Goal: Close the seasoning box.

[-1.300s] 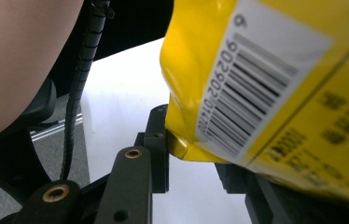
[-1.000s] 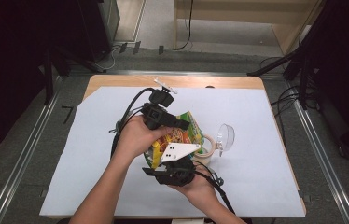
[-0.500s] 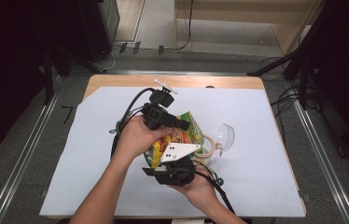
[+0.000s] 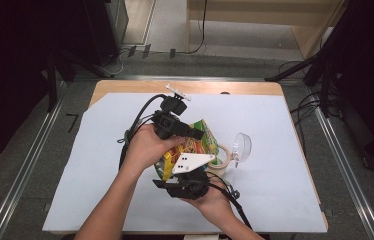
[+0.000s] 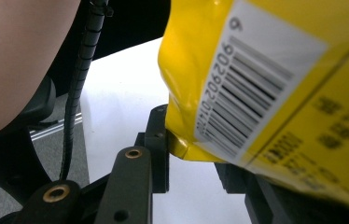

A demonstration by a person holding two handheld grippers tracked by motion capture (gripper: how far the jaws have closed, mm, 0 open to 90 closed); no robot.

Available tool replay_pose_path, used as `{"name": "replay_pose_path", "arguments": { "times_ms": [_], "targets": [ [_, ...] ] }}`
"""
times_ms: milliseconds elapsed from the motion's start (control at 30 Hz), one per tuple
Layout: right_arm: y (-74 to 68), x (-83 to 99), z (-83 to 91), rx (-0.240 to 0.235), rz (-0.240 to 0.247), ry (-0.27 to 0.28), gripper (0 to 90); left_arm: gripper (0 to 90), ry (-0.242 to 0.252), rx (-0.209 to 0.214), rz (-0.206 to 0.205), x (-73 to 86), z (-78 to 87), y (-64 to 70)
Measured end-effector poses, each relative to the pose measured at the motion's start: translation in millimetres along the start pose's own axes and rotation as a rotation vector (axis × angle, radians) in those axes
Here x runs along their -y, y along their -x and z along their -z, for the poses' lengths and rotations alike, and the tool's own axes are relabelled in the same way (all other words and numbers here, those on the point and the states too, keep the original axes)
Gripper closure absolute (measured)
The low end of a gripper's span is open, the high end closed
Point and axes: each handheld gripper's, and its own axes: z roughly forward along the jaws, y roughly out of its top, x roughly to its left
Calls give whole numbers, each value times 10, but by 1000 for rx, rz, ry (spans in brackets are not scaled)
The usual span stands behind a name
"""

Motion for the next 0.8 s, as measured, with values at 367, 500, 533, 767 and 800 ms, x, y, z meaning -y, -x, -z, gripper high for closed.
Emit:
{"name": "replay_pose_path", "arguments": {
  "times_ms": [367,500,533,767,800],
  "targets": [
    [2,1,1,3,-3,0,709,781,2,-3,-5,-2,-3,12],
    [5,3,-1,6,1,1,712,783,5,-2,-10,0,-1,35],
    [7,5,-4,5,2,2,713,784,4,-3,-13,1,-1,47],
    [12,17,-7,4,-2,6,720,787,4,-6,-26,0,-3,87],
    [13,17,-8,5,-1,7,720,786,6,-6,-26,1,-4,93]
  ]
}}
